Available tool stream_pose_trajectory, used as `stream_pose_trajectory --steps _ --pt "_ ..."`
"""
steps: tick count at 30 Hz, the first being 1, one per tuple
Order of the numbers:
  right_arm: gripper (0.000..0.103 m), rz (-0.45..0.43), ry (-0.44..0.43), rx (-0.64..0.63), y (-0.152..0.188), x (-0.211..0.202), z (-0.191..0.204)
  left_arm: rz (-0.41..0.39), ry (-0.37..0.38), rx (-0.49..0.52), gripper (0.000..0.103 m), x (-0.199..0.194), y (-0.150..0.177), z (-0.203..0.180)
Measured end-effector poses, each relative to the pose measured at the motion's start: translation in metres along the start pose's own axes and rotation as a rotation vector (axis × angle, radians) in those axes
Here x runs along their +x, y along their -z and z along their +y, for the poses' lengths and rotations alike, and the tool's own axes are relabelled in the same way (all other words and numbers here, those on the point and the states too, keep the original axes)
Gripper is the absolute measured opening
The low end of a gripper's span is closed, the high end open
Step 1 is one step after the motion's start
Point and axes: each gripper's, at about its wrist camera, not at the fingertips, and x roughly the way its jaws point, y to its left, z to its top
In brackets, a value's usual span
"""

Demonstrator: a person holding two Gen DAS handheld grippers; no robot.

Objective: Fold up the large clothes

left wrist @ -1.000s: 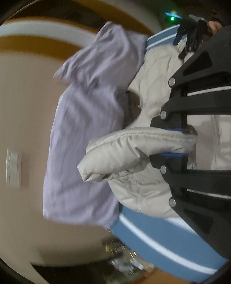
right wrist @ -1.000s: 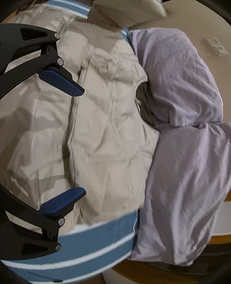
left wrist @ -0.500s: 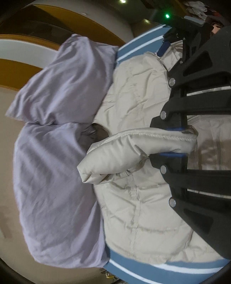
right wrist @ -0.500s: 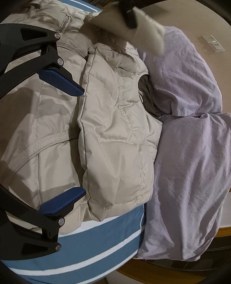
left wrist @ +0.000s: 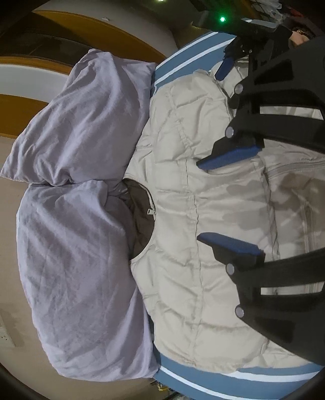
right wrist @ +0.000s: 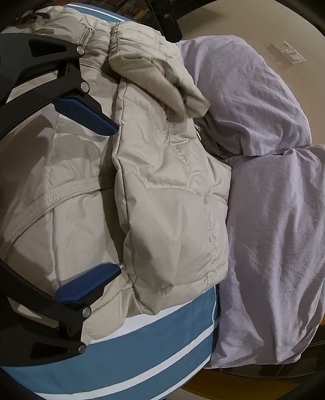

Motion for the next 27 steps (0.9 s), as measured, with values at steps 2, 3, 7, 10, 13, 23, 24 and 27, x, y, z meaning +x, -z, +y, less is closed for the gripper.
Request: stream_pose_trajectory --steps 2,3,7,10,13,23,24,27 --pt "0.102 -0.001 -0.001 0.003 0.0 0.0 0.0 0.006 -0.007 -0.008 0.053 0.003 0.0 0.002" --pt "0.102 -0.001 -0.002 0.004 0.0 0.0 -0.001 0.012 -0.013 -0.011 0.053 0.005 0.001 0.003" --pt "0.102 0.0 -0.003 0.004 0.0 -0.001 -0.001 0.023 -0.044 -0.005 0.053 0.016 0.003 0.004" --pt "0.102 0.002 -0.003 0.006 0.0 0.0 -0.002 0.042 -0.058 -0.003 0.053 0.027 0.006 0.004" --pt "0.102 0.003 -0.003 0.006 0.0 0.0 -0.001 0.062 -0.065 -0.006 0.053 0.041 0.01 0.005" --pt "0.102 0.018 0.008 0.005 0.001 0.004 0.0 0.099 -0.13 0.035 0.055 0.078 0.022 -0.006" --pt "0.102 0.021 0.01 0.004 0.001 0.004 0.0 0.1 -0.132 0.036 0.056 0.08 0.022 -0.007" --pt "0.102 0.029 0.018 0.0 0.001 0.005 0.002 0.095 -0.138 0.048 0.056 0.08 0.022 -0.008"
